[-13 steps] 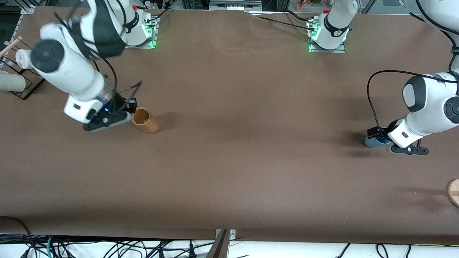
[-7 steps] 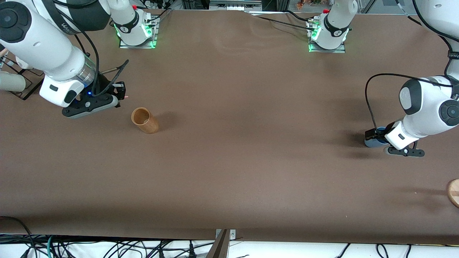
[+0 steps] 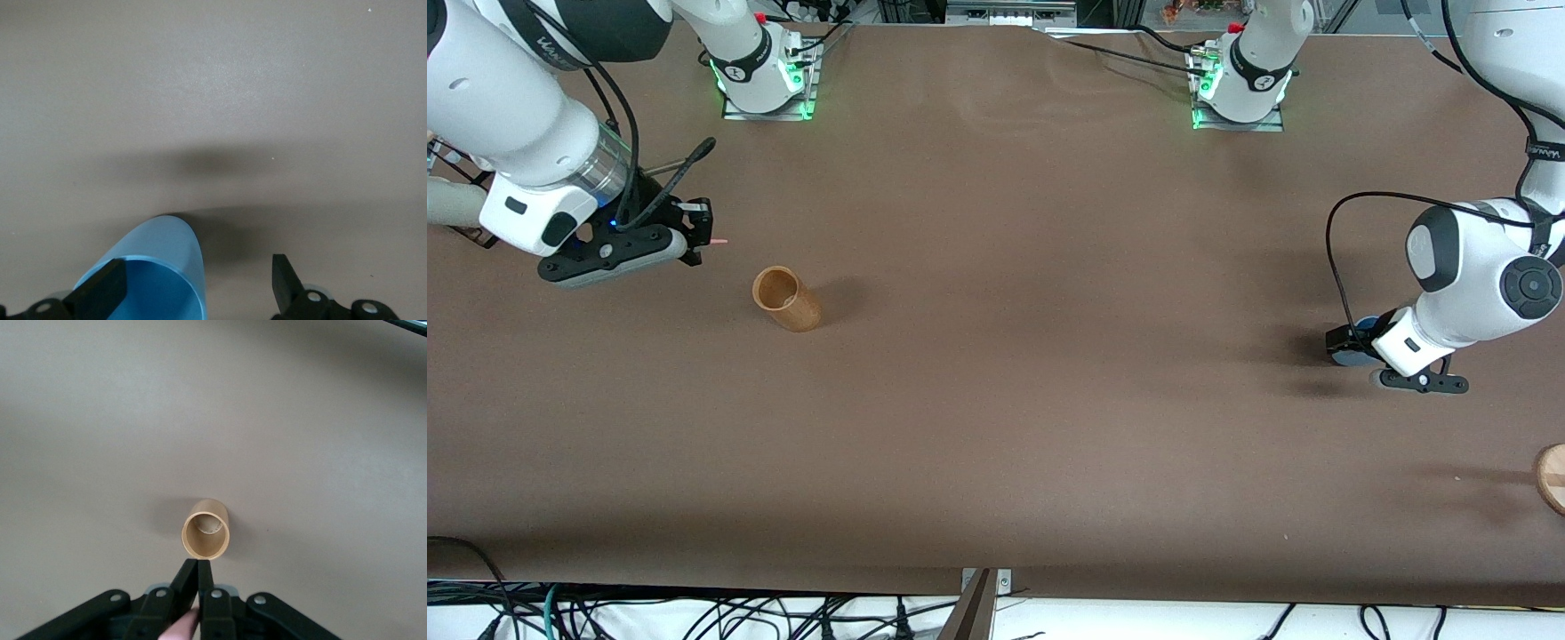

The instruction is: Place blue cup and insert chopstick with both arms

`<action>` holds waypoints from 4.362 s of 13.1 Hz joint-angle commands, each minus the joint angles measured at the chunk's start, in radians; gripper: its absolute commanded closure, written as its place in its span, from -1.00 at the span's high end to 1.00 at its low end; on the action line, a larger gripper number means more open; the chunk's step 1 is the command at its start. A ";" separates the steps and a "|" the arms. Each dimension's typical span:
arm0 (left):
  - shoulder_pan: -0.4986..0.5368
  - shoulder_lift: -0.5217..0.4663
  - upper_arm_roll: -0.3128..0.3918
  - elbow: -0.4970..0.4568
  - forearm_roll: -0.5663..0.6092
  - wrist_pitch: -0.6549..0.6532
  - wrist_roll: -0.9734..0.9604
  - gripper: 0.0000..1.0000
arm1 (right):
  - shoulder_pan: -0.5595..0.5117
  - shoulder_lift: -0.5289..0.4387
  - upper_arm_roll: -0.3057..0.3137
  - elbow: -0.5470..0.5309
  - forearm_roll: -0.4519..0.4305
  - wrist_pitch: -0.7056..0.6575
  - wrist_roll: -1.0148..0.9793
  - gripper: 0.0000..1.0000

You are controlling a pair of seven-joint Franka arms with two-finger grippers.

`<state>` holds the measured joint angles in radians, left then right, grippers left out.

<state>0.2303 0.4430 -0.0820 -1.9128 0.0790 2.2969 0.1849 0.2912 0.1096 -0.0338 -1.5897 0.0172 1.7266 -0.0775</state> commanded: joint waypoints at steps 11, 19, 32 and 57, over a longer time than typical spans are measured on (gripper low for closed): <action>0.012 -0.010 -0.005 0.009 0.010 -0.089 0.073 0.82 | 0.014 0.016 -0.014 0.011 -0.020 0.042 0.004 -1.00; 0.012 -0.041 -0.005 0.011 0.008 -0.131 0.074 0.88 | 0.019 -0.016 -0.006 0.011 -0.042 -0.057 -0.004 -1.00; 0.012 -0.027 0.014 -0.044 0.008 -0.153 0.084 0.88 | 0.019 -0.039 -0.023 0.013 -0.034 -0.085 0.004 -1.00; -0.513 0.075 -0.053 0.392 -0.094 -0.350 -0.516 -1.00 | 0.034 0.018 -0.015 0.010 -0.040 -0.041 0.005 -1.00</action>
<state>-0.2073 0.4431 -0.1491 -1.6179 -0.0071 1.9770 -0.2754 0.3235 0.1216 -0.0489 -1.5866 -0.0120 1.6806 -0.0779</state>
